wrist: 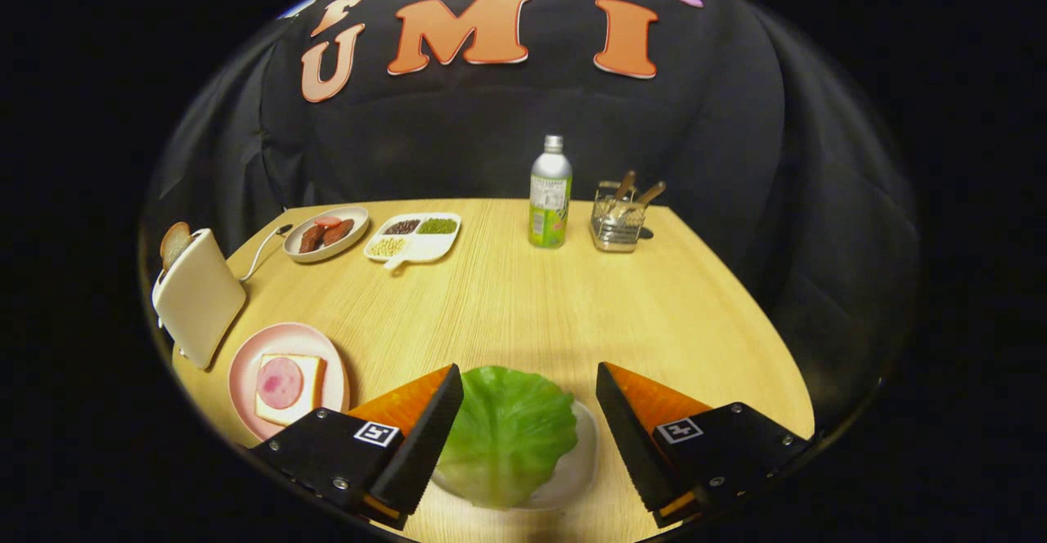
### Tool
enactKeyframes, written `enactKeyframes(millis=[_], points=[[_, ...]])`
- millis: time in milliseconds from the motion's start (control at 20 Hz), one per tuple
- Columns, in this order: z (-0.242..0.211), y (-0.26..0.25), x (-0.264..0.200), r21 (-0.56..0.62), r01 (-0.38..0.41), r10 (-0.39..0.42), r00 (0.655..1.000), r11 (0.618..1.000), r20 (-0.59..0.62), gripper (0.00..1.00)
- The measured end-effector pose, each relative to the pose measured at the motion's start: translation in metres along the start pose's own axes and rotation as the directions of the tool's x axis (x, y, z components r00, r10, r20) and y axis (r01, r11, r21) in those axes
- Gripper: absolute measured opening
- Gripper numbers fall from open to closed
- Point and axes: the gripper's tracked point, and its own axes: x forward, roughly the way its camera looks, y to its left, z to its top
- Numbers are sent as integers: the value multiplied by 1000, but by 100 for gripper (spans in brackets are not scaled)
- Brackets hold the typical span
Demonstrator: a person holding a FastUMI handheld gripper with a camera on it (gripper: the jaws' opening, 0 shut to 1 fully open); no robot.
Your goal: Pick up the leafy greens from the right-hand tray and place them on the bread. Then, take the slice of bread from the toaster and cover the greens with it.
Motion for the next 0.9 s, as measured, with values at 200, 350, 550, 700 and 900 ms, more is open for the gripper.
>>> enactKeyframes(millis=[200,350,550,700,900], points=[[-28,3,8,-87,-10,-2,991,996,-136,98],[-38,10,5,-161,-38,6,980,986,-197,98],[-53,22,10,-211,-93,32,960,973,-279,95],[-63,17,21,-212,-84,11,946,974,-324,89],[-72,21,27,-152,-95,35,933,984,-358,73]])
